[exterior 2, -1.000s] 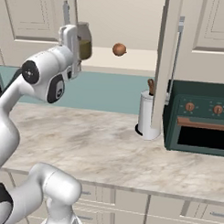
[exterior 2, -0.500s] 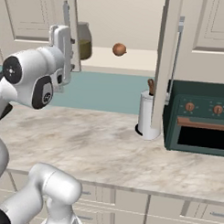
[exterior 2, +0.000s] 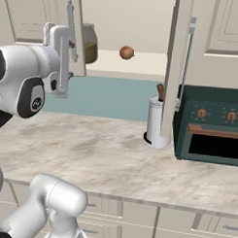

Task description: Pick the jar and jar from the dining table and place them in the open cabinet. Close the cabinet after placing the objects.

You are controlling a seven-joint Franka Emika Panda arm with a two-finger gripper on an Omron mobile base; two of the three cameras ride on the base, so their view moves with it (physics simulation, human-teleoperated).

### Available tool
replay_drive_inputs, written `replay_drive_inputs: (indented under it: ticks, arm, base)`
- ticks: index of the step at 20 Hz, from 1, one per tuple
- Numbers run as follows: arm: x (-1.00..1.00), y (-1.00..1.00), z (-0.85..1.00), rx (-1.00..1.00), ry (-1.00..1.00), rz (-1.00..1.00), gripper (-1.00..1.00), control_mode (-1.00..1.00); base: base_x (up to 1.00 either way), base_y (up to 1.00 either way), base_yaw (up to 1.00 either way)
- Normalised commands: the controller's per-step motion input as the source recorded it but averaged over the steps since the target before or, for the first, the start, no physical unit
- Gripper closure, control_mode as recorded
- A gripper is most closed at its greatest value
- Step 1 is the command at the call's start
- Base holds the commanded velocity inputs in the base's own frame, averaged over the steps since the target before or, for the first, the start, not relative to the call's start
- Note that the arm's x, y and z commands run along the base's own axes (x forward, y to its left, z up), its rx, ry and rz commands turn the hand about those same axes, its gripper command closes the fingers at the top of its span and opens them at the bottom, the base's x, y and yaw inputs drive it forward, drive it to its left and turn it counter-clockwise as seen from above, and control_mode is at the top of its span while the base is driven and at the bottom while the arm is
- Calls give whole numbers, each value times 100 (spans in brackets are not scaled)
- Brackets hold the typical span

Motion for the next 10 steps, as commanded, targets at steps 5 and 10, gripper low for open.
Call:
replay_drive_inputs:
  ticks: [5,10]
  arm:
    - [-27,-6,1,0,2,1,-100,-100]
    - [-20,-6,1,0,0,5,-100,-100]
  base:
    - [0,0,0]
    - [0,0,0]
